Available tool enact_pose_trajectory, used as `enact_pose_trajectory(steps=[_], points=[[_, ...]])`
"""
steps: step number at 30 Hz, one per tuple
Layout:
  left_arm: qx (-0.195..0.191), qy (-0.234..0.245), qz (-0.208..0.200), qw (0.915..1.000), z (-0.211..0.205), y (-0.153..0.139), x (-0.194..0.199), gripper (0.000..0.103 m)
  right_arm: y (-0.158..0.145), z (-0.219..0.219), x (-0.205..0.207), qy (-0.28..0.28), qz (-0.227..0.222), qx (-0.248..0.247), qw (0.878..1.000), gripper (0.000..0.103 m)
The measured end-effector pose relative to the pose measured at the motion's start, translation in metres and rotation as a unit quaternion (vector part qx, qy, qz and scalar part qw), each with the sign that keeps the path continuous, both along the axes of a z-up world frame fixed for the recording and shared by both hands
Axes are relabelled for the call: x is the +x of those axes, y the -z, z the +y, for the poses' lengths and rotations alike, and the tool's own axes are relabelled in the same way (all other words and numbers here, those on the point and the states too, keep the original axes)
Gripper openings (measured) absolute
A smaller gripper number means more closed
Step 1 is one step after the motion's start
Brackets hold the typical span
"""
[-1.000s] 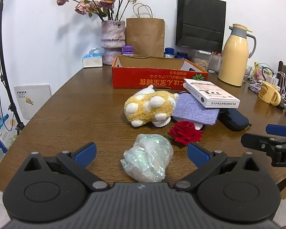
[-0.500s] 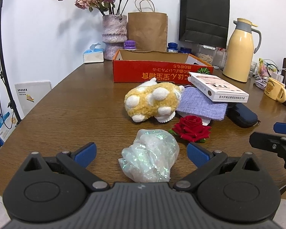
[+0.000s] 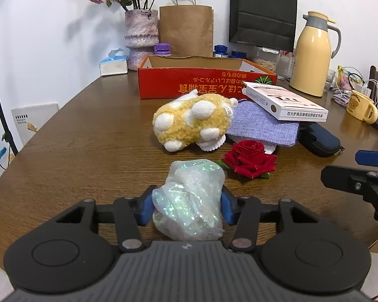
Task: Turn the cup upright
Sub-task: 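Lower the left tool onto the crumpled plastic bag and close it, then lift the plastic bag with the left tool while the right tool grasps the red rose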
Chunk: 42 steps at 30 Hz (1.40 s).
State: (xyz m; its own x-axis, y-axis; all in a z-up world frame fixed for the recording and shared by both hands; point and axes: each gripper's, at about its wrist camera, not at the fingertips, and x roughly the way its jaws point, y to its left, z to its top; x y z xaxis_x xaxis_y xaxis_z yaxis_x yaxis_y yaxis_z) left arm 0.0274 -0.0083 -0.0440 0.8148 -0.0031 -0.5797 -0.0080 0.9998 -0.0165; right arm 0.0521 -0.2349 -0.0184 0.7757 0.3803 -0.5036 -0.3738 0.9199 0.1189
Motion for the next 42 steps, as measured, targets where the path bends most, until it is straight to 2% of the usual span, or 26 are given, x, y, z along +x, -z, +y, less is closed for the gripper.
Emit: enact_pose_trajectory(steps=[9,22,33,40,42], points=[[0.000,-0.013,-0.009,0.9999,0.014,-0.008,-0.003,0.048,0.003,0.016,0.009,-0.022,0.005,-0.009,1.000,0.103],[-0.008,-0.035,-0.023,0.9991,0.047,-0.015,-0.003,0.048,0.006,0.062,0.032,-0.061,0.003,-0.028,0.998,0.101],[-0.019,-0.034,-0.023,0.9990,0.065,-0.014,0.005,0.048,0.011,0.087,0.049,-0.077,0.006,-0.050,0.996,0.080],[-0.026,-0.030,-0.019,0.9990,0.071,-0.010,0.009,0.048,0.021,0.095,0.060,-0.081,0.028,-0.059,0.995,0.063],[-0.027,-0.030,-0.017,0.9990,0.072,-0.010,0.010,0.048,0.022,0.096,0.061,-0.080,0.028,-0.063,0.994,0.061]])
